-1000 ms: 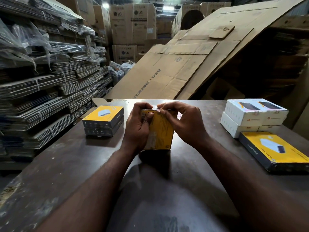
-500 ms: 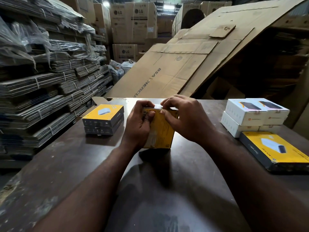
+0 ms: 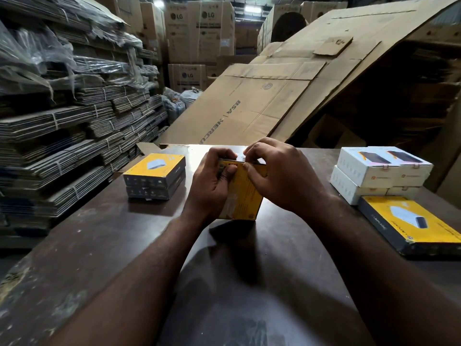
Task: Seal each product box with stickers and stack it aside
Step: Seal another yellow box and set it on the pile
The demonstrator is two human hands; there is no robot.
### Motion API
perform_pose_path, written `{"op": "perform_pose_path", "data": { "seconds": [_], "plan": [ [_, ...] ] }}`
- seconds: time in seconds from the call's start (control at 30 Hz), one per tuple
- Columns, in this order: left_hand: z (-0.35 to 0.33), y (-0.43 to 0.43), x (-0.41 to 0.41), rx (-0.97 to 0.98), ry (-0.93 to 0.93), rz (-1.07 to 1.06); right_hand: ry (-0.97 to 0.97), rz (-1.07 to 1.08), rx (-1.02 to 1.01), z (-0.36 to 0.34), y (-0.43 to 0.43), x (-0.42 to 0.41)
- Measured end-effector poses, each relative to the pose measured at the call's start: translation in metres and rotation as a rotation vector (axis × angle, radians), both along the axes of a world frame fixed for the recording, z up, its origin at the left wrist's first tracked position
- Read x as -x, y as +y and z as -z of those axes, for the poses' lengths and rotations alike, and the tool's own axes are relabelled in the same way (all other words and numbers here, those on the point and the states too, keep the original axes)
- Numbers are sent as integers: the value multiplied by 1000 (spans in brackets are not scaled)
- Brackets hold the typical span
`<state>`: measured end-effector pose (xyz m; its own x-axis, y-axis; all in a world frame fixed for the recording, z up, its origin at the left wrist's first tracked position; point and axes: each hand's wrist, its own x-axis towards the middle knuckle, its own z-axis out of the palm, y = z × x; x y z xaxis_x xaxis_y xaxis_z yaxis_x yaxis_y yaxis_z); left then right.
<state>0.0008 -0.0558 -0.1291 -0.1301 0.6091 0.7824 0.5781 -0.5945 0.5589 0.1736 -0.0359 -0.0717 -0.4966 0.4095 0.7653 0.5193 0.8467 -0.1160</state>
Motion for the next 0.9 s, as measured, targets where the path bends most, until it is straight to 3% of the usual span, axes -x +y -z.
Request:
{"op": "perform_pose_path", "data": {
  "seconds": [0.9],
  "plan": [
    [0, 1, 1, -8, -12, 19, -40, 22, -32, 0, 0, -2]
  ]
}}
